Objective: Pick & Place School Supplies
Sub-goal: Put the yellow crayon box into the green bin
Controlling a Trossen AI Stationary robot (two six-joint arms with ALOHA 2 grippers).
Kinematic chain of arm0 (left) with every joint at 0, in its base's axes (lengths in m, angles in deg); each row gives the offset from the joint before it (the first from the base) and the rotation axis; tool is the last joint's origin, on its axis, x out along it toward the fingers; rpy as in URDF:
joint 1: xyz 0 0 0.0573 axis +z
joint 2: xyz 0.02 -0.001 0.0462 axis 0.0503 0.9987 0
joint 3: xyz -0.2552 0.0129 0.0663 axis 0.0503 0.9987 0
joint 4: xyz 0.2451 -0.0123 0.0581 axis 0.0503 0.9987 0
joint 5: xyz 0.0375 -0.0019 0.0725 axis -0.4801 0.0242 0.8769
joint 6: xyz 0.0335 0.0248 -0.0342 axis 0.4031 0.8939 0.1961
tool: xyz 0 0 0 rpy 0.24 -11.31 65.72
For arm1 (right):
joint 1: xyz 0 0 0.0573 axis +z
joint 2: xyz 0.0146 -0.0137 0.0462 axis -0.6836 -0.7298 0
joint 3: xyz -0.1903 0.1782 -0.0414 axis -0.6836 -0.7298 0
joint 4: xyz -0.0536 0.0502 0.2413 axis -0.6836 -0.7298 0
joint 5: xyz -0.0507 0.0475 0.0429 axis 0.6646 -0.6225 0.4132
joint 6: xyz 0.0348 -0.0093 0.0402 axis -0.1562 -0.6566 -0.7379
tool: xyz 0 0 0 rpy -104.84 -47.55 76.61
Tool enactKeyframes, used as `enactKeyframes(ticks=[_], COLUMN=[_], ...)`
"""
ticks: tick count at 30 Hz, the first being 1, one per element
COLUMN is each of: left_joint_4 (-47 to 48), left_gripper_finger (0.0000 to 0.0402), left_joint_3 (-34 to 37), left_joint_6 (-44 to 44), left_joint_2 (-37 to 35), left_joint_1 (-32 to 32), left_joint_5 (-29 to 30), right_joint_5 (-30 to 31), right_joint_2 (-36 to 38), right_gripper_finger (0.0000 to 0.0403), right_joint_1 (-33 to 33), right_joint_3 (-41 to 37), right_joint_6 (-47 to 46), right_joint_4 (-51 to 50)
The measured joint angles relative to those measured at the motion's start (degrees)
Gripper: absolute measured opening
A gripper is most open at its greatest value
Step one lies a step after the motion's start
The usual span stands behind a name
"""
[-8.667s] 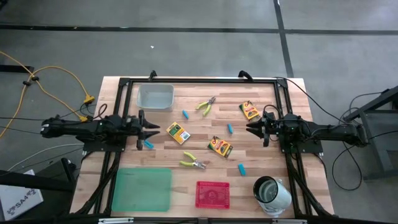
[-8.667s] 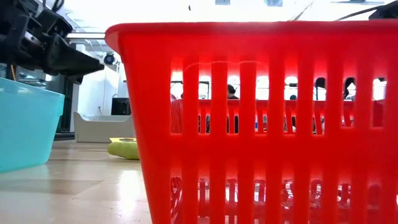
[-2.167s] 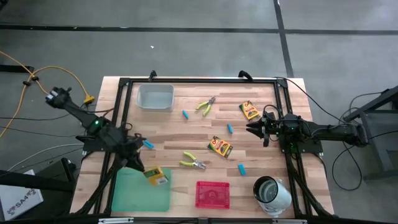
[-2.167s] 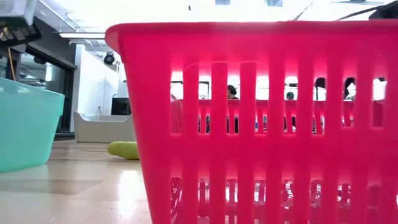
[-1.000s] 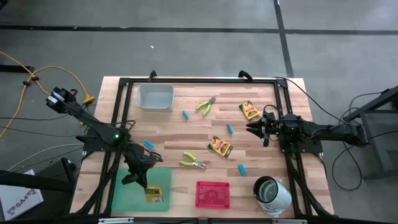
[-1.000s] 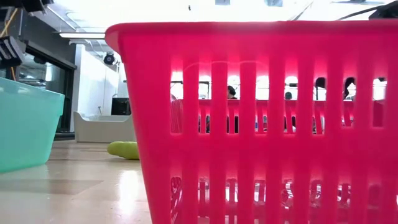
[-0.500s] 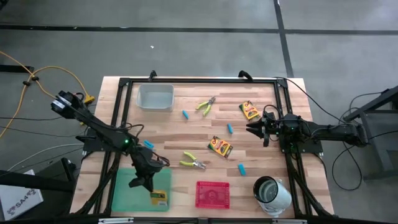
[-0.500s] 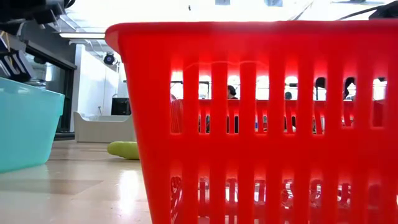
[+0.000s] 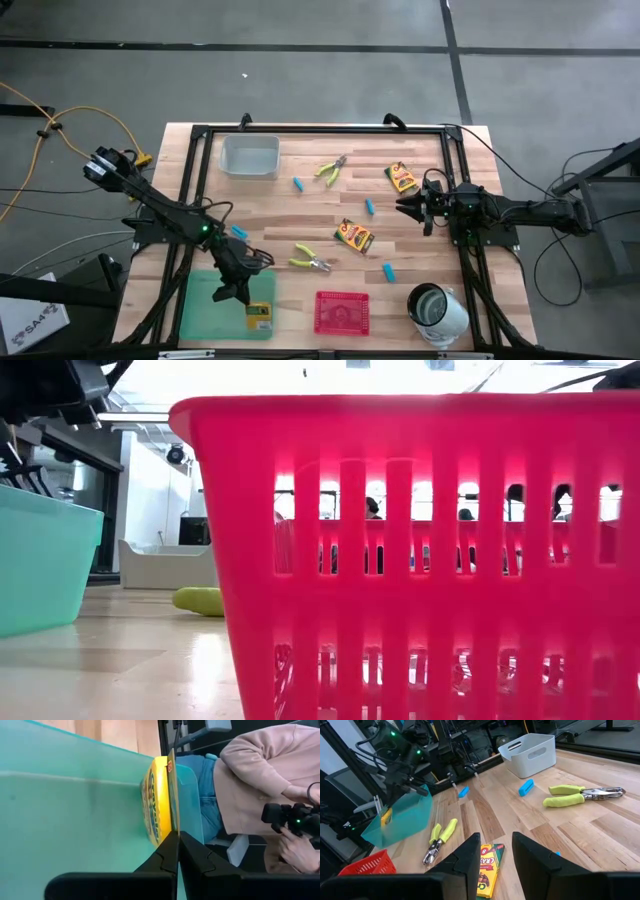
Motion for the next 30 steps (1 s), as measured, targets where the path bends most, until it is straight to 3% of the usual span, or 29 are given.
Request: enactKeyframes(ticks=[24,30], left_joint_4=[6.44,6.90], left_gripper_finger=[0.0024,0.0024], left_joint_3=[0.59,0.59], left_joint_6=[0.31,1.81], left_joint_2=[-0.04,-0.04], left_joint_1=[-1.04,-3.79], left_joint_5=[7.50,12.58], right_joint_5=[0.00,0.00], right_joint_2=[0.00,0.00], right_gripper_finger=[0.0104,0.0104], right_joint_1=[-0.01,0.00], right_joint_3=[0.00,0.00], right_joint_6=[-0.01,0.00], right_joint_4=[0.00,0.00])
